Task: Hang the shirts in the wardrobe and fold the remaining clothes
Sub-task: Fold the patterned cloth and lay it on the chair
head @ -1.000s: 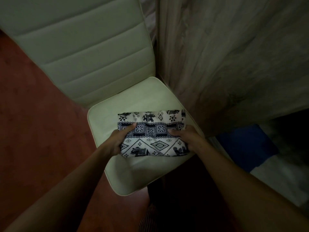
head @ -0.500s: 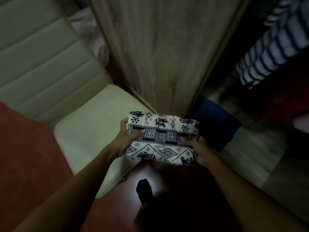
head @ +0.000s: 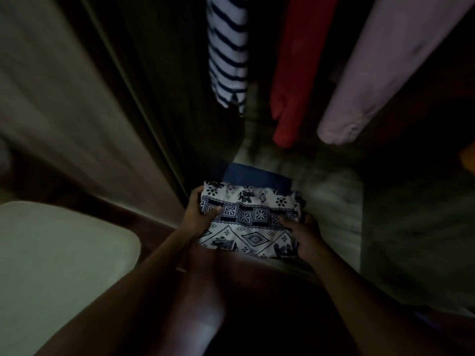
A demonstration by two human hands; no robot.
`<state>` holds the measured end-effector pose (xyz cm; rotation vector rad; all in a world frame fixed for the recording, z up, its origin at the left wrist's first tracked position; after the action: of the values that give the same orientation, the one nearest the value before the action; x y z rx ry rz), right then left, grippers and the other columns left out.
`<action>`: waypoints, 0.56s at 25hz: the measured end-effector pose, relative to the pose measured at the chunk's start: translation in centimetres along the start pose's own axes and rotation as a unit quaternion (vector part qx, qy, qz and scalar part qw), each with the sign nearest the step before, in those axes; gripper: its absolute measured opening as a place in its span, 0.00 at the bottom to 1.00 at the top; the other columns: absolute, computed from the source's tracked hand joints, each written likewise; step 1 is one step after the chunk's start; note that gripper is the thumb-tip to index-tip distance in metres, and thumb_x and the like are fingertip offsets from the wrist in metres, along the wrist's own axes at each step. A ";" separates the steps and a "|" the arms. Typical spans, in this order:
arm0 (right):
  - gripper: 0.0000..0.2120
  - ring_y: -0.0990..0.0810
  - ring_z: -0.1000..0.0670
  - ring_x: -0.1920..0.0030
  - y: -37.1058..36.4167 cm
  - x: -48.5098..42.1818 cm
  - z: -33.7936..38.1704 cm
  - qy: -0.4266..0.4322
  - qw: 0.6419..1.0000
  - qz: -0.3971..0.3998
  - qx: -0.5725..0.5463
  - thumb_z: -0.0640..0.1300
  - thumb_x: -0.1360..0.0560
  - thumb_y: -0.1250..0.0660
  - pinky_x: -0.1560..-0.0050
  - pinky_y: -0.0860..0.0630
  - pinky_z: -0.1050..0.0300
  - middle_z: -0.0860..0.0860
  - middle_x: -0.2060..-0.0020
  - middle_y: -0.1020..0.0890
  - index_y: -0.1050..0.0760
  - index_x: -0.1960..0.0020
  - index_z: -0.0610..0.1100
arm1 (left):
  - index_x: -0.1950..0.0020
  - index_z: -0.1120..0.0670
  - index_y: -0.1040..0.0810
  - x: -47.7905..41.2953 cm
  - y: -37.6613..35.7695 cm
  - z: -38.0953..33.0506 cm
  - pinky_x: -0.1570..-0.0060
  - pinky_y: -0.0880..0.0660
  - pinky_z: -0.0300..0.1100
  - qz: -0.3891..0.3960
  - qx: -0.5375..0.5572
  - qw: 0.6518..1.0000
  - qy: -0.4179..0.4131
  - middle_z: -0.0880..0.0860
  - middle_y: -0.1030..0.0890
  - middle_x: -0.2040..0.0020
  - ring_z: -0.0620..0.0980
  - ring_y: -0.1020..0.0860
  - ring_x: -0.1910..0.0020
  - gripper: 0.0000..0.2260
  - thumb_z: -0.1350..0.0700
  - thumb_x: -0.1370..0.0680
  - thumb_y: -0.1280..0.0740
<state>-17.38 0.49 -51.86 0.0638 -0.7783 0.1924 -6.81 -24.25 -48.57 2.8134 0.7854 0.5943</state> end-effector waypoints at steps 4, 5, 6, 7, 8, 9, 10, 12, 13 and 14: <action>0.18 0.24 0.48 0.56 2.3 -6.7 -0.5 0.066 0.994 -0.075 -0.033 0.36 0.28 0.29 0.59 0.26 0.57 0.47 0.51 0.22 0.31 0.40 0.40 | 0.32 0.47 0.38 -8.6 -5.2 1.8 0.59 0.22 0.51 0.030 -0.053 0.998 -0.017 0.60 0.28 0.38 0.55 0.22 0.55 0.26 0.62 0.25 0.32; 0.19 0.23 0.47 0.55 2.6 -8.6 -0.6 0.073 0.992 -0.096 -0.042 0.36 0.28 0.29 0.57 0.25 0.55 0.48 0.52 0.22 0.30 0.40 0.39 | 0.32 0.48 0.38 -10.5 -6.2 1.9 0.62 0.22 0.52 0.028 -0.049 0.998 -0.026 0.60 0.26 0.40 0.54 0.23 0.58 0.25 0.63 0.25 0.33; 0.20 0.22 0.45 0.53 2.9 -11.3 -0.9 0.082 0.989 -0.113 -0.056 0.36 0.29 0.28 0.56 0.23 0.53 0.47 0.50 0.22 0.30 0.40 0.37 | 0.33 0.50 0.36 -12.7 -7.3 2.1 0.58 0.22 0.55 0.021 -0.044 0.997 -0.051 0.60 0.25 0.41 0.55 0.23 0.56 0.24 0.65 0.25 0.33; 0.21 0.20 0.43 0.52 3.1 -13.8 -1.2 0.087 0.985 -0.125 -0.076 0.36 0.30 0.27 0.56 0.21 0.51 0.44 0.48 0.20 0.29 0.39 0.36 | 0.34 0.51 0.34 -14.9 -8.3 2.4 0.52 0.22 0.56 0.010 -0.049 0.996 -0.081 0.59 0.24 0.42 0.54 0.23 0.52 0.23 0.66 0.26 0.33; 0.22 0.19 0.42 0.52 3.2 -16.3 -1.5 0.093 0.982 -0.130 -0.098 0.35 0.30 0.27 0.57 0.20 0.51 0.42 0.47 0.19 0.28 0.39 0.37 | 0.35 0.52 0.33 -16.8 -9.2 2.6 0.48 0.23 0.54 0.001 -0.070 0.992 -0.109 0.56 0.23 0.42 0.53 0.23 0.49 0.22 0.67 0.26 0.34; 0.21 0.18 0.41 0.52 3.2 -19.1 -2.0 0.092 0.981 -0.129 -0.115 0.35 0.31 0.27 0.58 0.20 0.51 0.40 0.48 0.19 0.28 0.39 0.37 | 0.35 0.53 0.32 -18.9 -10.0 2.9 0.47 0.24 0.49 -0.007 -0.101 0.986 -0.132 0.53 0.23 0.43 0.51 0.24 0.48 0.21 0.67 0.25 0.34; 0.22 0.18 0.40 0.52 3.0 -21.5 -2.6 0.092 0.981 -0.119 -0.124 0.34 0.30 0.27 0.57 0.20 0.50 0.40 0.48 0.19 0.29 0.39 0.37 | 0.35 0.53 0.33 -20.8 -10.7 3.4 0.47 0.25 0.47 -0.024 -0.128 0.981 -0.145 0.52 0.24 0.43 0.50 0.24 0.47 0.21 0.66 0.25 0.35; 0.23 0.19 0.42 0.51 2.5 -25.7 -3.5 0.108 0.983 -0.109 -0.101 0.34 0.30 0.27 0.54 0.21 0.50 0.40 0.45 0.21 0.31 0.38 0.38 | 0.34 0.54 0.33 -23.8 -11.4 4.5 0.50 0.25 0.46 -0.079 -0.160 0.972 -0.152 0.54 0.22 0.45 0.53 0.23 0.48 0.20 0.66 0.24 0.36; 0.24 0.21 0.43 0.49 2.6 -27.2 -3.8 0.129 0.979 -0.131 -0.085 0.34 0.30 0.28 0.53 0.22 0.52 0.40 0.43 0.23 0.32 0.37 0.38 | 0.34 0.54 0.33 -24.9 -12.0 5.0 0.50 0.25 0.47 -0.108 -0.184 0.963 -0.162 0.57 0.21 0.46 0.56 0.22 0.49 0.20 0.66 0.24 0.36; 0.25 0.23 0.42 0.47 2.8 -27.9 -3.8 0.155 0.971 -0.172 -0.060 0.35 0.29 0.28 0.51 0.23 0.53 0.40 0.40 0.25 0.34 0.36 0.38 | 0.34 0.55 0.33 -25.9 -12.9 5.6 0.48 0.26 0.48 -0.134 -0.217 0.950 -0.180 0.59 0.21 0.45 0.59 0.22 0.47 0.20 0.66 0.25 0.37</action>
<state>-34.77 -0.42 -74.22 0.0523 -0.4557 -0.1729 -30.68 -27.15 -65.54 2.2670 0.8212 0.1710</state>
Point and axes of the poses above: each hand's wrist, its own x-axis away from the middle knuckle, its own y-axis out of the back of the hand, z = x × y, the point moved 6 cm from there along -x, towards the middle knuckle
